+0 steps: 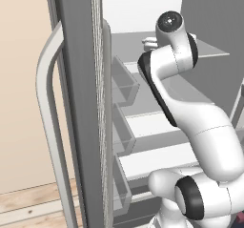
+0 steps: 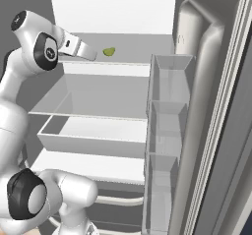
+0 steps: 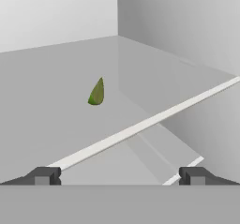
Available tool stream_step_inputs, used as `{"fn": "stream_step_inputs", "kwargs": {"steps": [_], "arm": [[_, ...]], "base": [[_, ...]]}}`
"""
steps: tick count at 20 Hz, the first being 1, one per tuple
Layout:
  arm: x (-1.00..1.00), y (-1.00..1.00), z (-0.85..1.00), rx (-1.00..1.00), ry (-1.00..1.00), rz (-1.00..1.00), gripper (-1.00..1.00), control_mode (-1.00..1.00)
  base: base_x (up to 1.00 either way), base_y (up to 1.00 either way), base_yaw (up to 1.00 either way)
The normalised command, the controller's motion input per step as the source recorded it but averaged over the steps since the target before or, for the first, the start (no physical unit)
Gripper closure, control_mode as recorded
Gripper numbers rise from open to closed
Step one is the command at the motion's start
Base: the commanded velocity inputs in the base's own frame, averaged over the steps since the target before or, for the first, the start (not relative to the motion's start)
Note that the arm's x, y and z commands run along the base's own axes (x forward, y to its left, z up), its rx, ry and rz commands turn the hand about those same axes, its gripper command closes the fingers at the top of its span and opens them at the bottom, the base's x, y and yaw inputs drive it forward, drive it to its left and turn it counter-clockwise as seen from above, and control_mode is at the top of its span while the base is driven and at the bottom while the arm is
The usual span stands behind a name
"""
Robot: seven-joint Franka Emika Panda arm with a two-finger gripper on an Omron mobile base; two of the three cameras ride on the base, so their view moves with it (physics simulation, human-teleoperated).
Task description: There is a bowl on the dining counter. Grab a lemon wedge from the fridge and place it in the bowl. Then get the liquor bottle and glass cup from the cabinet and place them next to the bowl.
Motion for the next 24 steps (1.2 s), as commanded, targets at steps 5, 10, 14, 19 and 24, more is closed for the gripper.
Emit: {"fn": "stream_step_inputs", "kwargs": {"steps": [5, 10, 14, 19, 24], "arm": [[0.44, -0.02, 0.0, 0.0, 0.0, 0.0, -1.0, -1.0], [0.28, -0.03, -0.05, 0.0, 0.0, 0.0, -1.0, -1.0], [0.23, -0.05, -0.03, 0.0, 0.0, 0.0, -1.0, -1.0], [0.24, -0.06, -0.02, 0.0, 0.0, 0.0, -1.0, -1.0], [0.28, -0.02, 0.0, 0.0, 0.0, 0.0, -1.0, -1.0]], "base": [[0.0, 0.0, 0.0], [0.0, 0.0, 0.0], [0.0, 0.0, 0.0], [0.0, 0.0, 0.0], [0.0, 0.0, 0.0]]}}
